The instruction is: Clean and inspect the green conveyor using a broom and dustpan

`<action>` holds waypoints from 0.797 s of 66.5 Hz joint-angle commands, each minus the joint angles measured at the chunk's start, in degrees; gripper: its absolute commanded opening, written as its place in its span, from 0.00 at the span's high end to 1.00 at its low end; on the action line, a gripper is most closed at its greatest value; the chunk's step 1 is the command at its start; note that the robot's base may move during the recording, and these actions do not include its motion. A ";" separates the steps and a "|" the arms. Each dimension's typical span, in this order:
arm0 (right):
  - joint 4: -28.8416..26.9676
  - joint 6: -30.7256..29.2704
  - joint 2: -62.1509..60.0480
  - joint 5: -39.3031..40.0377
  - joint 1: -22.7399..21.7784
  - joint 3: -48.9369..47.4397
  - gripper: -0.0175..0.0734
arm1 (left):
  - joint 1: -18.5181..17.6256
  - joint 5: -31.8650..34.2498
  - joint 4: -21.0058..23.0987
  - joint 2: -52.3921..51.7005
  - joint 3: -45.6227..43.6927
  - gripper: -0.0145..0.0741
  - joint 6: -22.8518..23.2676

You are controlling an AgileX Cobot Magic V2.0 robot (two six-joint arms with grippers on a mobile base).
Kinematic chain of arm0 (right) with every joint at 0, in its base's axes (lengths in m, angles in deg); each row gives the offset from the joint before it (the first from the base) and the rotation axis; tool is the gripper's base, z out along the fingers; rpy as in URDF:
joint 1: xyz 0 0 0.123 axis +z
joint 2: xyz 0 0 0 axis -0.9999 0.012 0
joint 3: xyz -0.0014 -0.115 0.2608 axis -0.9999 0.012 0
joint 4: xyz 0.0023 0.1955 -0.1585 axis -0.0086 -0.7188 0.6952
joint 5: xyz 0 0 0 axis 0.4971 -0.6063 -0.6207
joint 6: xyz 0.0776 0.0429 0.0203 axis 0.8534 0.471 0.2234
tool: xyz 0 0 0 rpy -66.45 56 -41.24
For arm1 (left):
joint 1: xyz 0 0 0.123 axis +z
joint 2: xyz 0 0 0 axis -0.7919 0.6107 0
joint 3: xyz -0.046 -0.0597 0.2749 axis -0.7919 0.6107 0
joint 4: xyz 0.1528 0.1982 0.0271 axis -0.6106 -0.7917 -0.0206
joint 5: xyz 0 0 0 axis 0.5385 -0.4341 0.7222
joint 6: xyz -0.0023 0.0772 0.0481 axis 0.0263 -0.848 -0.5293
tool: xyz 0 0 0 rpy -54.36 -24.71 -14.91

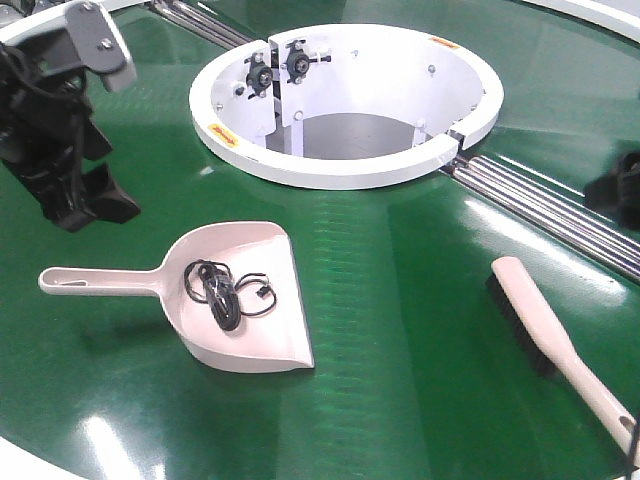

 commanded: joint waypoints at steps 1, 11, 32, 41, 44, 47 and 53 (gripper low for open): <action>-1.49 -1.16 -4.62 6.89 -0.14 -1.40 0.16 | -0.08 1.12 2.33 -5.05 -1.41 0.26 4.72; -1.61 -3.17 -11.03 8.78 -0.14 -1.40 0.16 | -0.08 6.64 3.57 -10.47 -1.41 0.29 9.67; -2.29 -3.08 -24.90 11.01 -0.14 2.78 0.16 | -1.56 20.06 6.38 -27.11 5.47 0.29 17.75; -2.96 -3.08 -32.76 15.22 0.00 12.06 0.16 | -3.76 32.48 5.31 -38.14 20.13 0.29 17.61; -2.80 -3.08 -35.88 16.95 1.14 15.44 0.16 | -3.89 36.38 4.99 -41.98 25.23 0.29 17.68; -2.39 -3.40 -38.68 18.51 2.83 19.63 0.16 | -4.12 39.78 4.91 -45.75 29.59 0.29 17.84; -1.12 -5.06 -44.81 20.57 4.50 27.75 0.16 | -4.12 45.31 4.85 -53.62 40.67 0.29 19.47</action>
